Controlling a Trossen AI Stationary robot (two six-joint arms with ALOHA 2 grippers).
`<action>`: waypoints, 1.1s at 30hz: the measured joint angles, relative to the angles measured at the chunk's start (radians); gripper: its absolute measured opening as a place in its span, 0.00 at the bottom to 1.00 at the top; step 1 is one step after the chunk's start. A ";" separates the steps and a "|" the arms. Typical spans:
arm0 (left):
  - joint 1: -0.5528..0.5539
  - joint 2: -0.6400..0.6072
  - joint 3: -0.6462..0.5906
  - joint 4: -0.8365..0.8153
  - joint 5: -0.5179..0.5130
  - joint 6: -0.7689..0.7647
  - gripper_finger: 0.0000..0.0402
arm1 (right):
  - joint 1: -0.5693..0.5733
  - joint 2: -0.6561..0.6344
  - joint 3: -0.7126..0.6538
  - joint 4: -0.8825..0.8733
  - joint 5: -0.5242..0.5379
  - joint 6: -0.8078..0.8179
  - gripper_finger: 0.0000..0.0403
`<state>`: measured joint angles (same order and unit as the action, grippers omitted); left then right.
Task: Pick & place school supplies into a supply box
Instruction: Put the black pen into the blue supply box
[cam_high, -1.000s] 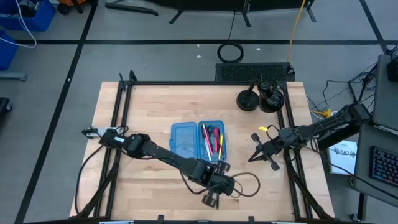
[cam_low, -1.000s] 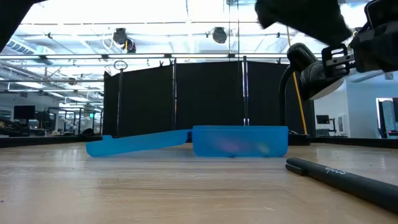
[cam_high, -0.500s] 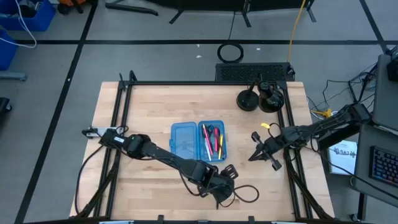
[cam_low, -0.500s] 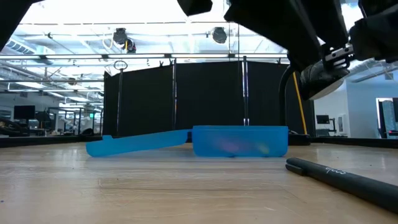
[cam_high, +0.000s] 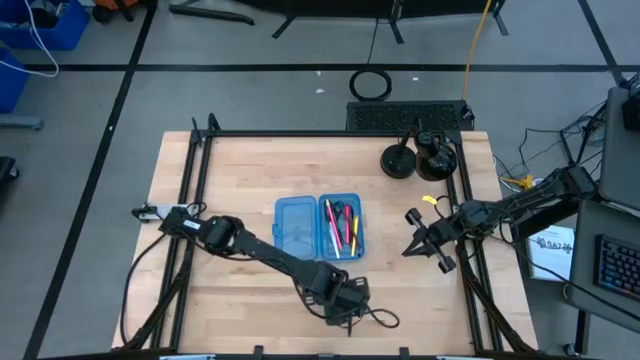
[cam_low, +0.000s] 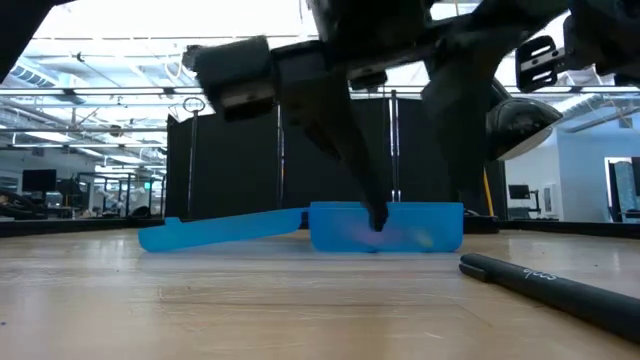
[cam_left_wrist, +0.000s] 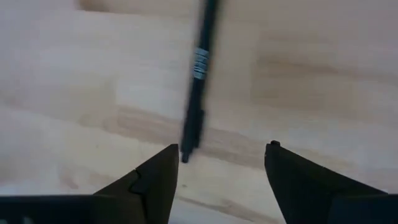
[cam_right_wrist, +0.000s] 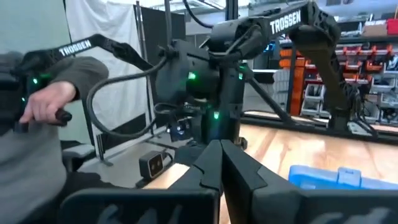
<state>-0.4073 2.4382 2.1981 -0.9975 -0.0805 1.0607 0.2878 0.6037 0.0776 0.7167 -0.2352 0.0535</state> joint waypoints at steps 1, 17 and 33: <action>-0.003 0.002 -0.006 0.000 -0.006 0.043 0.58 | 0.000 0.000 0.000 0.006 0.000 0.010 0.00; -0.026 -0.002 -0.014 0.217 0.125 0.264 0.48 | 0.000 0.001 0.000 0.018 0.002 0.056 0.00; 0.017 0.054 -0.025 0.220 0.241 0.293 0.48 | 0.000 0.001 0.000 0.017 0.003 0.138 0.00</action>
<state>-0.3901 2.4923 2.1731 -0.7777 0.1603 1.3533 0.2876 0.6047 0.0776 0.7338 -0.2326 0.1918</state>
